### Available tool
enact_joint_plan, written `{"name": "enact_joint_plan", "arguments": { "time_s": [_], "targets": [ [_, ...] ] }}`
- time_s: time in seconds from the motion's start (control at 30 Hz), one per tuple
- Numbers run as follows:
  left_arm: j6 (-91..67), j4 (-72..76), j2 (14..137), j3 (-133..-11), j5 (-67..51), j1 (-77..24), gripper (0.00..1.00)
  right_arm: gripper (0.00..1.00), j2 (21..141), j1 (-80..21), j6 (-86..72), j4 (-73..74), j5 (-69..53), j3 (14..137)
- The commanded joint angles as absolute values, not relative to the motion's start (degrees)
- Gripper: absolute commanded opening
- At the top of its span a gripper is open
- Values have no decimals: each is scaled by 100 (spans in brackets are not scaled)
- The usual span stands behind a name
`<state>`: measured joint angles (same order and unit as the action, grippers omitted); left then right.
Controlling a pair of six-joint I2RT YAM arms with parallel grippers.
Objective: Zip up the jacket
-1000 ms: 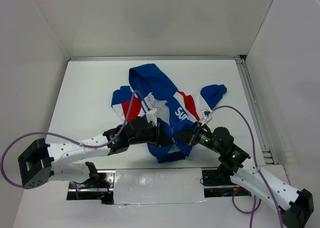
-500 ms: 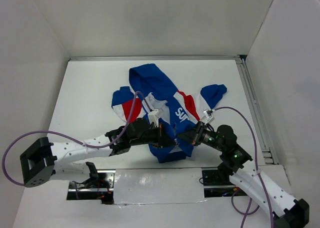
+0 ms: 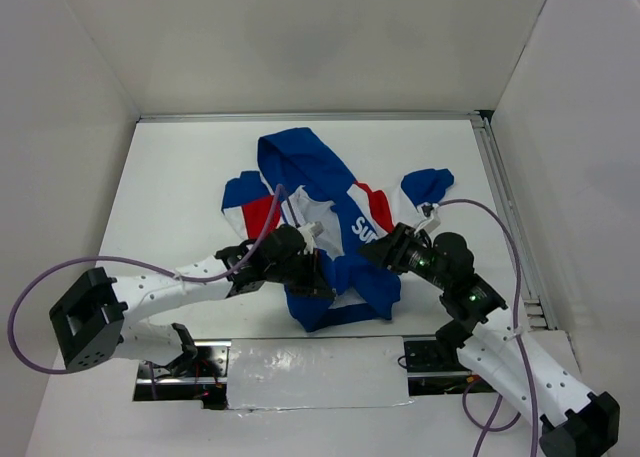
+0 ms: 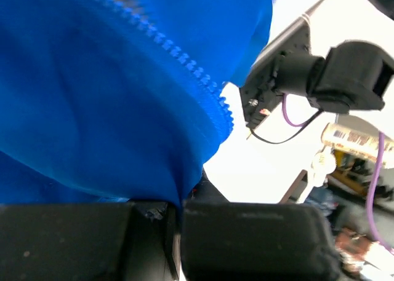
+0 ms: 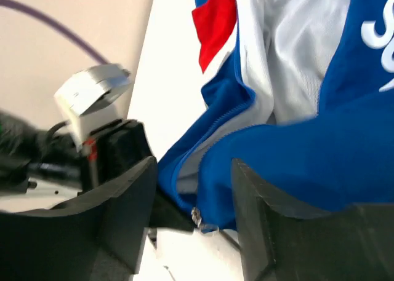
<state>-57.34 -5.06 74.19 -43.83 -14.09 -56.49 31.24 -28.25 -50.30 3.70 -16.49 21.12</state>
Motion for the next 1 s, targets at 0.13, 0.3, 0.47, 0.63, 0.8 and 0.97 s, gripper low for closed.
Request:
{"name": "enact_joint_plan", "arguments": {
  "time_s": [0.13,0.3,0.47,0.63,0.8,0.97],
  "targets": [
    [-6178,-949,7453,-4816,-2390,-4940,0,70,3260,-3635,-3562,1825,-531,3162],
    [-6460,-1212,7453,-5044,-2469,-4773,0,74,3638,-4990,-3191,2425,928,3524],
    [-6723,-1450,7427,-5177,-2575,-4606,0,66,4139,-6281,-3225,2583,1870,3709],
    [-6873,-1547,7400,-5229,-2487,-4570,0,65,4482,-7065,-3348,2628,2609,3823],
    [-6926,-1380,7356,-5194,-2558,-4570,0,66,4921,-7444,-3322,2303,2786,3876],
    [-6882,-1354,7313,-5177,-2593,-4570,0,66,5203,-7444,-3225,1679,2689,3815]
  ]
}}
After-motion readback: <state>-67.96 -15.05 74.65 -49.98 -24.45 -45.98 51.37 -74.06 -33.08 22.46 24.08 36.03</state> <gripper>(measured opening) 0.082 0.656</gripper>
